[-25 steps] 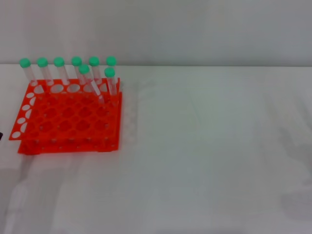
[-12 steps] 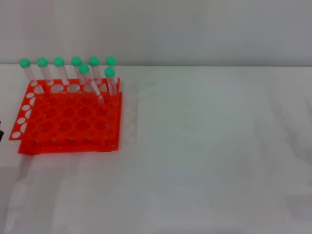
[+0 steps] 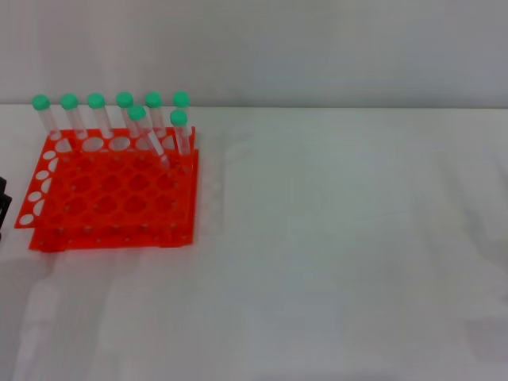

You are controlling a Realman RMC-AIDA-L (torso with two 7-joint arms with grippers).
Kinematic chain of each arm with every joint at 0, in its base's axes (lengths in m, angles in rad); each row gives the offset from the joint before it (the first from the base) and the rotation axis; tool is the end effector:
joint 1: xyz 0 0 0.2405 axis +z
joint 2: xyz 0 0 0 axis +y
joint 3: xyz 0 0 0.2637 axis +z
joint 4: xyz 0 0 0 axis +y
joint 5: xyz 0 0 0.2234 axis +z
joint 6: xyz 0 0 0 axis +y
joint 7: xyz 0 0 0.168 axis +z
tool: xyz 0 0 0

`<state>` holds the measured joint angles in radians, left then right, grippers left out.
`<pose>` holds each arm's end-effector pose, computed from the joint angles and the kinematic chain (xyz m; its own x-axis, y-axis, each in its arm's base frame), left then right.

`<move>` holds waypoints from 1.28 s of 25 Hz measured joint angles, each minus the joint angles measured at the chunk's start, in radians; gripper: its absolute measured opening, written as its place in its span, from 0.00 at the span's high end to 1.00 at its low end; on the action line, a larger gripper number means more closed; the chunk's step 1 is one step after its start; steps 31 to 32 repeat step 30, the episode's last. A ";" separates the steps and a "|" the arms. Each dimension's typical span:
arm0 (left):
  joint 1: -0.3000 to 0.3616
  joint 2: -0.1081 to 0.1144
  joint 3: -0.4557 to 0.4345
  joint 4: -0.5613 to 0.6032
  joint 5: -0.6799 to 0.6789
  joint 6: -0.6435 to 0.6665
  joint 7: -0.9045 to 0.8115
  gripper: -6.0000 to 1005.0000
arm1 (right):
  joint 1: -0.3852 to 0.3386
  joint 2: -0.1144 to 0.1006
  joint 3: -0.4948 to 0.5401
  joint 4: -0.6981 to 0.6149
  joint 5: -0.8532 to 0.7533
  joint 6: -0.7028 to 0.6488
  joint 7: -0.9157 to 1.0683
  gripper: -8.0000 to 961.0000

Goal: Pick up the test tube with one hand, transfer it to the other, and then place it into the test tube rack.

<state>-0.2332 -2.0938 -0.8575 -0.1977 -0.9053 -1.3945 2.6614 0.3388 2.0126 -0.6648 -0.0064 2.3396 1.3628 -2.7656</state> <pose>-0.3687 0.2915 -0.0047 0.3756 -0.1521 0.9142 0.9215 -0.0439 -0.3859 0.3970 0.3143 0.0343 0.6743 0.0793 -0.7342 -0.7303 -0.0765 -0.6789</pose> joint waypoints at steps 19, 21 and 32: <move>-0.024 0.001 -0.001 -0.004 -0.046 0.038 0.000 0.15 | 0.006 0.000 0.002 -0.001 0.001 -0.007 0.005 0.10; -0.014 0.000 -0.001 -0.018 -0.048 0.034 0.000 0.15 | 0.006 0.000 0.002 0.000 0.001 -0.008 0.005 0.10; -0.014 0.002 0.005 -0.056 -0.043 0.030 -0.005 0.15 | 0.009 0.000 -0.007 0.003 -0.006 0.013 0.008 0.10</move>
